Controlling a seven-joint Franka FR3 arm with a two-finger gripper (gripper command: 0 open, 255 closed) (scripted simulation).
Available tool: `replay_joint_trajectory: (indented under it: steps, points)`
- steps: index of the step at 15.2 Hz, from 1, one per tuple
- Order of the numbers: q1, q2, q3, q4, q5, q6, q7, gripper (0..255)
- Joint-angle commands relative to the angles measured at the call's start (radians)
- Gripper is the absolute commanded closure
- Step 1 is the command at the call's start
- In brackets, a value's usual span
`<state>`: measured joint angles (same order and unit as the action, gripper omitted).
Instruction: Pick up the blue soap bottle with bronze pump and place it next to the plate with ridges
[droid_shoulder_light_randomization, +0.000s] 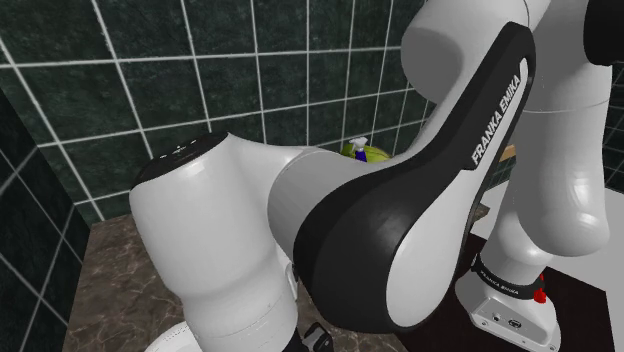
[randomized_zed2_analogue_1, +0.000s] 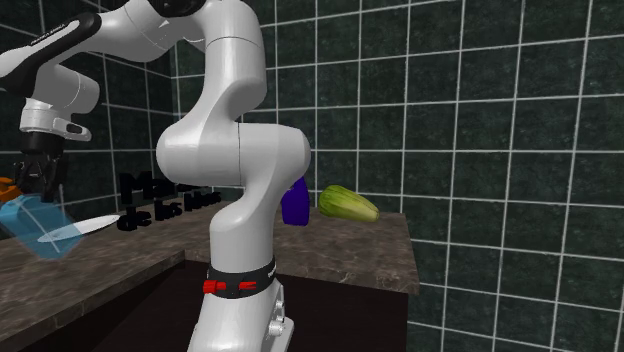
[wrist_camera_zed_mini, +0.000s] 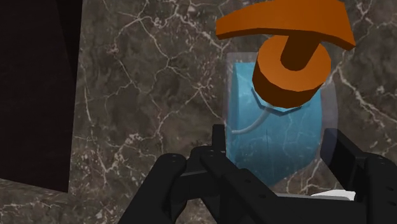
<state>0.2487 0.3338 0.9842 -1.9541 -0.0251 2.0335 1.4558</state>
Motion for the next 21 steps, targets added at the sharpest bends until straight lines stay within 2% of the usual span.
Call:
replay_joint_trajectory:
  steps: [1, 4, 5, 10, 14, 21]
  points:
    - [0.000, 0.002, -0.002, -0.005, -0.001, 0.001, 0.000, 255]
    - [0.000, 0.002, -0.002, -0.005, -0.001, 0.001, 0.000, 255]
    - [0.001, 0.003, -0.002, -0.004, -0.002, 0.001, 0.001, 0]
    - [0.000, 0.002, -0.002, -0.005, -0.001, 0.001, 0.000, 0]
    - [-0.030, -0.037, 0.016, 0.087, 0.031, -0.121, -0.022, 0]
    - [-0.030, -0.037, 0.016, 0.087, 0.031, -0.121, -0.022, 0]
